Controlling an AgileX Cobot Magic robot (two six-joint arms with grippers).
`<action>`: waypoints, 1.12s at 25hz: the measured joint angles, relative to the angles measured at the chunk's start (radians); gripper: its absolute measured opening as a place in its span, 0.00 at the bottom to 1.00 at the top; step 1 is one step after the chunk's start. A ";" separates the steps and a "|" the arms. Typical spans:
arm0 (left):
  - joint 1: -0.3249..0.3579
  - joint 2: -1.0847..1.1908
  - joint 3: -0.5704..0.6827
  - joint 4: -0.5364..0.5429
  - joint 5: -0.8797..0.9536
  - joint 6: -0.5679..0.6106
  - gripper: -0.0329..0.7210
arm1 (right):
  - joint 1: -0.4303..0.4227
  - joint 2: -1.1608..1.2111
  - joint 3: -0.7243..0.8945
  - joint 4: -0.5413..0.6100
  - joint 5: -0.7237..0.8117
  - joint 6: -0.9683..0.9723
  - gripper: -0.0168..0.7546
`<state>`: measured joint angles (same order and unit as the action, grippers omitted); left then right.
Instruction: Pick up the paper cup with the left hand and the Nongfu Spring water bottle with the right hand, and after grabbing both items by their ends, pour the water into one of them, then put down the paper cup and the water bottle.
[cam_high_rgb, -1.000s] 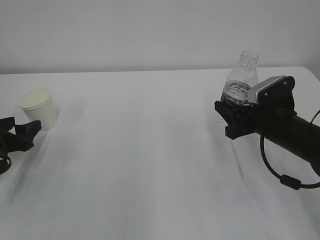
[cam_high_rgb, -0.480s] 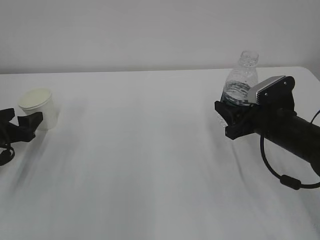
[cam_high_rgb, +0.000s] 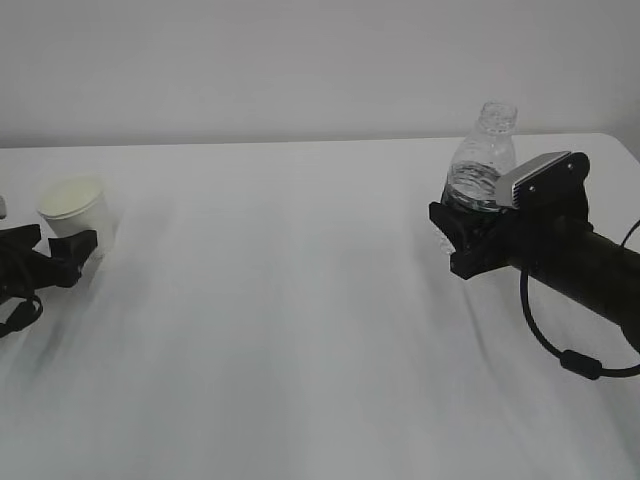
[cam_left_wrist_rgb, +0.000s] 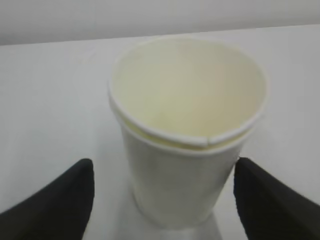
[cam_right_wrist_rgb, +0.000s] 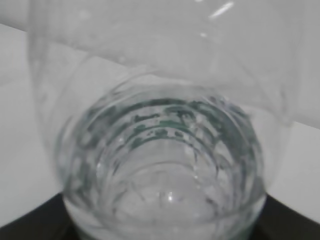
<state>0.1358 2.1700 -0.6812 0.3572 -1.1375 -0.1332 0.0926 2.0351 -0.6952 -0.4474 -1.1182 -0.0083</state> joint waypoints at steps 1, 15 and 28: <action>0.000 0.002 -0.009 0.002 0.000 -0.002 0.89 | 0.000 0.000 0.000 -0.001 0.000 0.000 0.59; 0.000 0.010 -0.105 0.048 0.042 -0.058 0.90 | 0.000 0.000 0.000 -0.005 0.000 0.000 0.59; -0.033 0.064 -0.182 0.059 0.054 -0.067 0.89 | 0.000 0.000 0.000 -0.005 0.000 0.000 0.59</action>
<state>0.1026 2.2340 -0.8633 0.4166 -1.0836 -0.2006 0.0926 2.0351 -0.6952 -0.4522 -1.1182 -0.0083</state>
